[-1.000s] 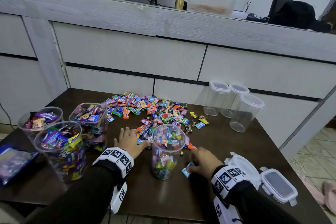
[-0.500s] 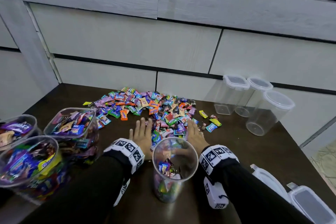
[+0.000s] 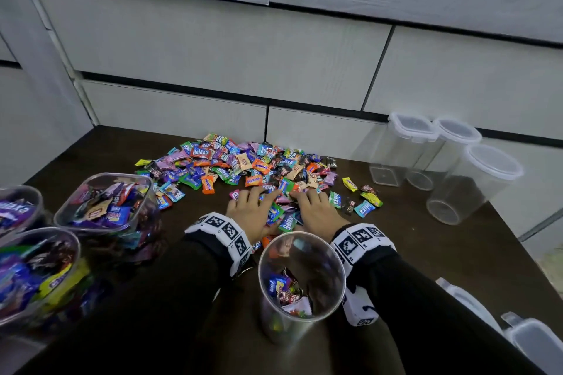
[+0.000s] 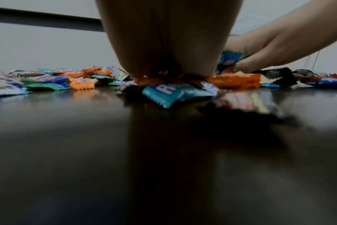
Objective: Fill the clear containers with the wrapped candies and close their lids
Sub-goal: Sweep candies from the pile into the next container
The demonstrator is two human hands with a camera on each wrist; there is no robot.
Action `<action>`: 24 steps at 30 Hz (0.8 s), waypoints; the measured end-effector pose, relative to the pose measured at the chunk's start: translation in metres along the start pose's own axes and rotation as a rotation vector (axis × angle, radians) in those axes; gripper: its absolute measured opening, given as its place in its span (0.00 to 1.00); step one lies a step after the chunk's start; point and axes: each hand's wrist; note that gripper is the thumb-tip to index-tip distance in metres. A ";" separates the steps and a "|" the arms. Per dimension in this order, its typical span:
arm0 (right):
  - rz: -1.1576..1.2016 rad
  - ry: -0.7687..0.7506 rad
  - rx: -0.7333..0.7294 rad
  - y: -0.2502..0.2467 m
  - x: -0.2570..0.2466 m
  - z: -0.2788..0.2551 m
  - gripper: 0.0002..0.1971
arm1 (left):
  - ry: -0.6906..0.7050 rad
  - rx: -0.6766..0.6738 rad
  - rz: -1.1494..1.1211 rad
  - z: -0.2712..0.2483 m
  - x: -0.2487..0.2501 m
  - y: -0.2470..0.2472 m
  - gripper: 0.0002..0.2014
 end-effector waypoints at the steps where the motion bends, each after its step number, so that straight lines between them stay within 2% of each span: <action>1: 0.026 -0.005 -0.020 -0.002 -0.001 0.000 0.33 | 0.006 0.011 -0.001 -0.001 0.001 -0.002 0.37; 5: 0.179 -0.014 -0.092 -0.013 -0.001 -0.003 0.26 | 0.058 -0.050 -0.080 -0.002 0.000 -0.013 0.31; 9: 0.262 -0.023 -0.063 -0.020 -0.001 -0.009 0.20 | 0.049 -0.041 -0.153 -0.004 -0.006 -0.019 0.22; 14: 0.359 -0.001 0.003 -0.025 0.003 -0.023 0.14 | 0.021 0.036 -0.221 -0.009 -0.010 -0.021 0.23; 18: 0.469 0.025 0.097 -0.026 0.009 -0.039 0.13 | 0.030 0.104 -0.295 -0.020 -0.012 -0.021 0.21; 24: 0.558 0.043 0.221 -0.043 0.013 -0.065 0.12 | 0.001 0.243 -0.526 -0.043 -0.010 -0.038 0.25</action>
Point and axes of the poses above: each hand's wrist, its own z-axis towards the middle knuckle, its own y-axis out of the palm, x = y × z, and after that the axes turned 12 degrees about -x, right-handed
